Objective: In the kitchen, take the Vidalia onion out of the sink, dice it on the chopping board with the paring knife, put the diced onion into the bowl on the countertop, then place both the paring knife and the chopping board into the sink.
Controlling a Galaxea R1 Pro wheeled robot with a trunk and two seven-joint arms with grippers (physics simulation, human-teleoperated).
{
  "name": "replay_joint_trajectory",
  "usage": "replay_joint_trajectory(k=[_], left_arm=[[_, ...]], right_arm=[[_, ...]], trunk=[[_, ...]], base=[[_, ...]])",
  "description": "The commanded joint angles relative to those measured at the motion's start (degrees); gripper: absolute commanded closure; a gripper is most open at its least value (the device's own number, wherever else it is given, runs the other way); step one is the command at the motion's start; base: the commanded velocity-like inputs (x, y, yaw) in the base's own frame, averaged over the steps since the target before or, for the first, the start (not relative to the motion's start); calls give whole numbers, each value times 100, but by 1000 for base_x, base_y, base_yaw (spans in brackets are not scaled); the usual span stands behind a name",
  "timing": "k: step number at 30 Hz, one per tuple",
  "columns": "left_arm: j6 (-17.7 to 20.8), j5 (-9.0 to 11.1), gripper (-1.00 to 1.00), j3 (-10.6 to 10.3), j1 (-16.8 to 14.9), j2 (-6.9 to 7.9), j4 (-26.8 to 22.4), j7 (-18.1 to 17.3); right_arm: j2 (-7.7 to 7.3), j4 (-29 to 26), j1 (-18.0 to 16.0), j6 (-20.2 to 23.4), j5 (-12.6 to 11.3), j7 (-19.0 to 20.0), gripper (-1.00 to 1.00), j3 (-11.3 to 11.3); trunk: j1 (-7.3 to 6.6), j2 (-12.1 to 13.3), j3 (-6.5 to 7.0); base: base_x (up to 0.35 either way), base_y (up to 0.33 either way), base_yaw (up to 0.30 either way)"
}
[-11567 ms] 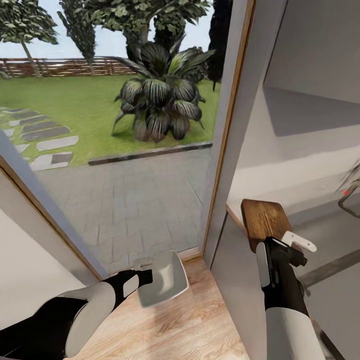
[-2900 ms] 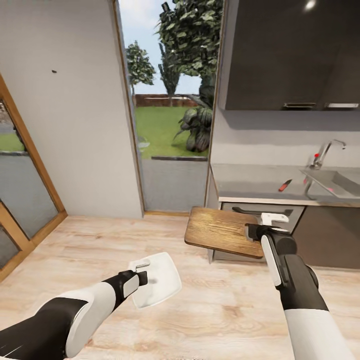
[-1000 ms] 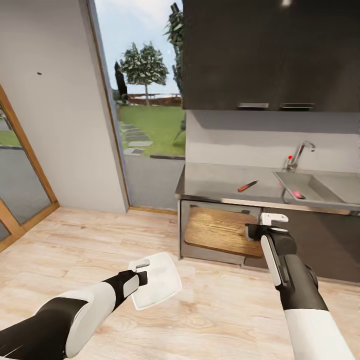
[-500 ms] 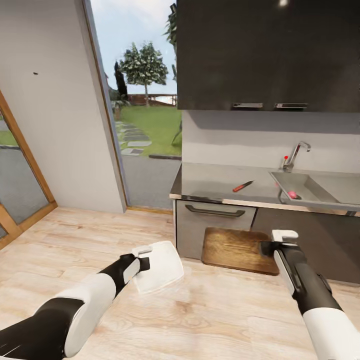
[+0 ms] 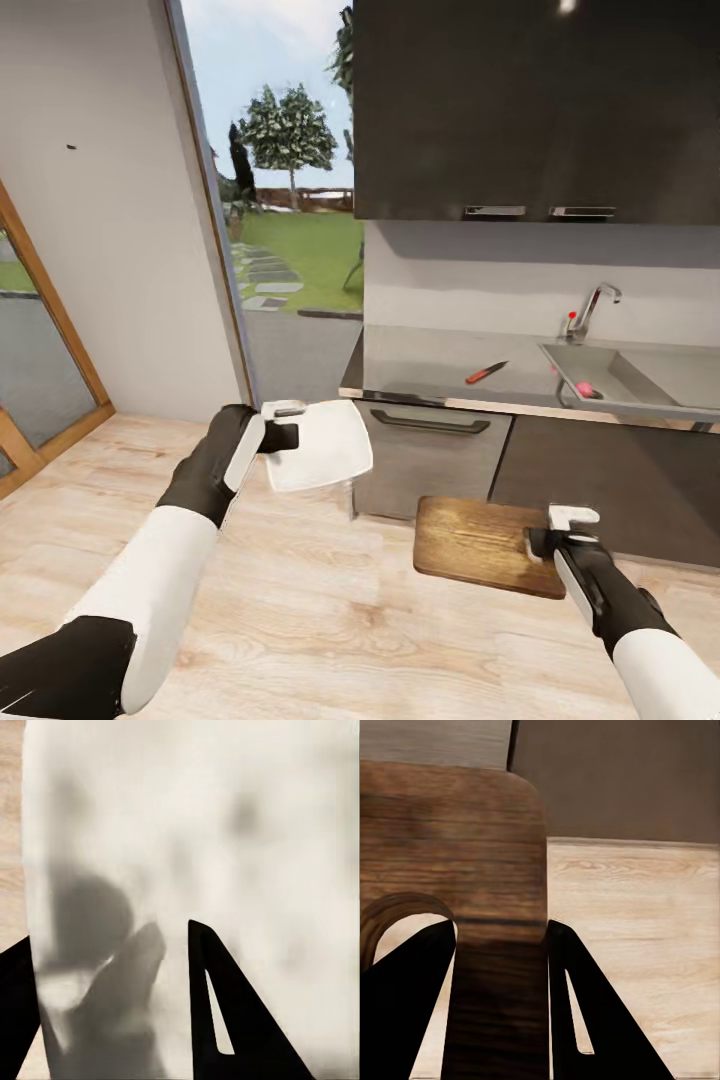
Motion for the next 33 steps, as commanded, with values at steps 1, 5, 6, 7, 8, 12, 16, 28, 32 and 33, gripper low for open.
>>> replay_joint_trajectory(k=[1, 5, 6, 7, 8, 12, 16, 28, 32, 33], left_arm=[[117, 56, 100, -9, -3, 1, -287, 59], [279, 60, 100, 11, -3, 0, -1141, 60], [287, 60, 100, 15, -3, 0, -1294, 60], [293, 61, 100, 19, -3, 0, -1446, 60], [296, 61, 100, 22, -3, 0, -1610, 60], [306, 61, 100, 8, -3, 0, -2268, 61], [304, 61, 100, 16, -3, -9, -2344, 59], [286, 61, 100, -17, -3, -48, -2310, 61], [283, 61, 100, -14, -3, -50, -2237, 61], [281, 61, 100, -9, -3, -48, -2224, 61]], right_arm=[[0, 68, -6, -30, -14, -16, 100, -1], [-2, 258, -6, -172, -17, -15, 100, 8], [-4, 353, -6, -230, -16, -15, 100, 7], [-3, 481, -6, -323, -15, -15, 100, 5], [-2, 634, -6, -460, -15, -15, 100, 3], [13, 1027, -6, -888, -14, -18, 100, 9], [13, 1078, -6, -948, -16, -17, 100, 9], [-3, 2610, -3, -2548, -14, 74, 100, 17], [-25, 3051, -1, -3024, -5, 279, 100, 13], [-38, 3153, 0, -3123, -5, 321, 100, 15]], trunk=[[3, -10, -12], [3, -10, -12], [3, -10, -12], [3, -10, -12], [3, -10, -12], [3, -10, -12], [3, -10, -12], [3, -10, -12], [3, -10, -12], [3, -10, -12]], base=[[0, 0, 0], [0, 0, 0], [0, 0, 0], [0, 0, 0], [0, 0, 0], [0, 0, 0], [2, 0, 0], [216, -149, 0], [273, -197, 0], [273, -198, 0]])
